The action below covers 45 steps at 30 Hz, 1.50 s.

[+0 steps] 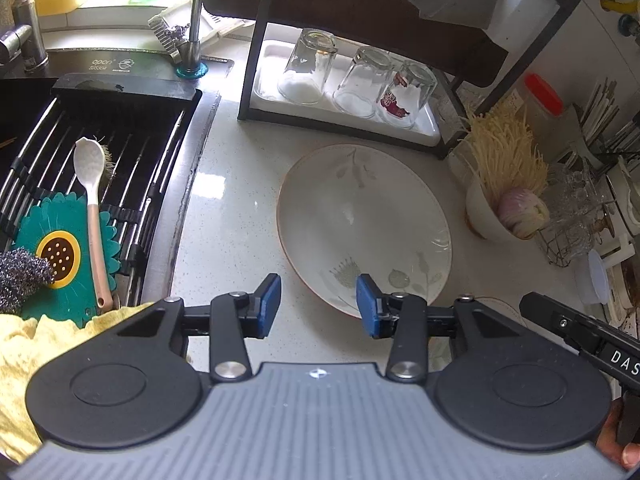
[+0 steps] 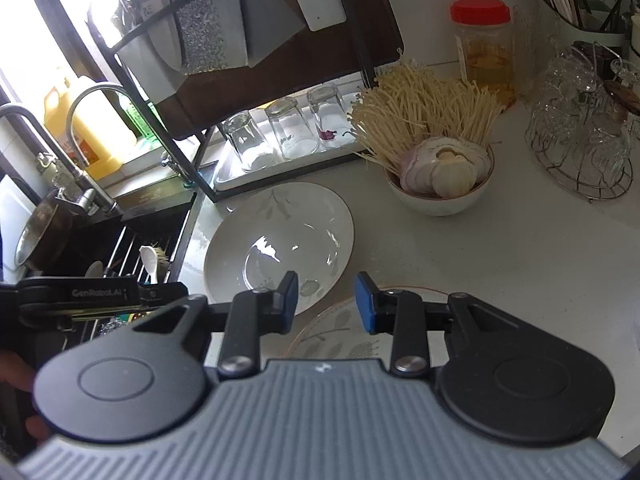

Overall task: Organize plates and bowls
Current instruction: 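Move both grippers to the second white plate beside the noodle bowl, then close both grippers on the rim of the second white plate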

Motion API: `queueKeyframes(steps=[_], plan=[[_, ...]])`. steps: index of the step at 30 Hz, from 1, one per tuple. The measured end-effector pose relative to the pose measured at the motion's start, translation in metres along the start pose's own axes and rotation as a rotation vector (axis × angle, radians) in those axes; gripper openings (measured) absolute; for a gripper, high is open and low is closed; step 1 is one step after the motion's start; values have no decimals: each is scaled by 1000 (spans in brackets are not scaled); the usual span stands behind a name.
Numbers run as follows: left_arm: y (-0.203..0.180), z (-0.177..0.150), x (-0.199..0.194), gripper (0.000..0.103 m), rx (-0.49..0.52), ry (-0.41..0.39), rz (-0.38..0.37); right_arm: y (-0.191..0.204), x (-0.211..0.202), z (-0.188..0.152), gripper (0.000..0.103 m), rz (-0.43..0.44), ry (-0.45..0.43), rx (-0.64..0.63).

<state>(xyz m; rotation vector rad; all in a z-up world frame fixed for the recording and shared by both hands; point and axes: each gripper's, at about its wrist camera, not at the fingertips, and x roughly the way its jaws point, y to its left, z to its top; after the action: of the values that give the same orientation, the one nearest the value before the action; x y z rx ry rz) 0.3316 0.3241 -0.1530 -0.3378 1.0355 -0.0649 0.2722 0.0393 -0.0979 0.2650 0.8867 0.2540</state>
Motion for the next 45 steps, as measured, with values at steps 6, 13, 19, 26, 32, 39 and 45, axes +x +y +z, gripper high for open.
queueKeyframes(steps=[6, 13, 19, 26, 32, 39, 45], plan=[[21, 28, 26, 49, 54, 46, -36, 5, 34, 10, 80, 6, 24, 54], [36, 59, 62, 50, 88, 108, -88, 0, 76, 25, 77, 1, 68, 88], [44, 73, 87, 50, 107, 149, -124, -5, 101, 28, 77, -38, 82, 145], [44, 77, 104, 49, 136, 191, -178, -8, 119, 25, 70, -70, 77, 185], [47, 81, 111, 38, 137, 190, -197, -5, 130, 25, 42, -121, 82, 159], [53, 86, 115, 17, 115, 171, -249, -4, 136, 25, 33, -141, 104, 163], [50, 86, 123, 14, 124, 177, -229, -3, 145, 24, 22, -169, 125, 122]])
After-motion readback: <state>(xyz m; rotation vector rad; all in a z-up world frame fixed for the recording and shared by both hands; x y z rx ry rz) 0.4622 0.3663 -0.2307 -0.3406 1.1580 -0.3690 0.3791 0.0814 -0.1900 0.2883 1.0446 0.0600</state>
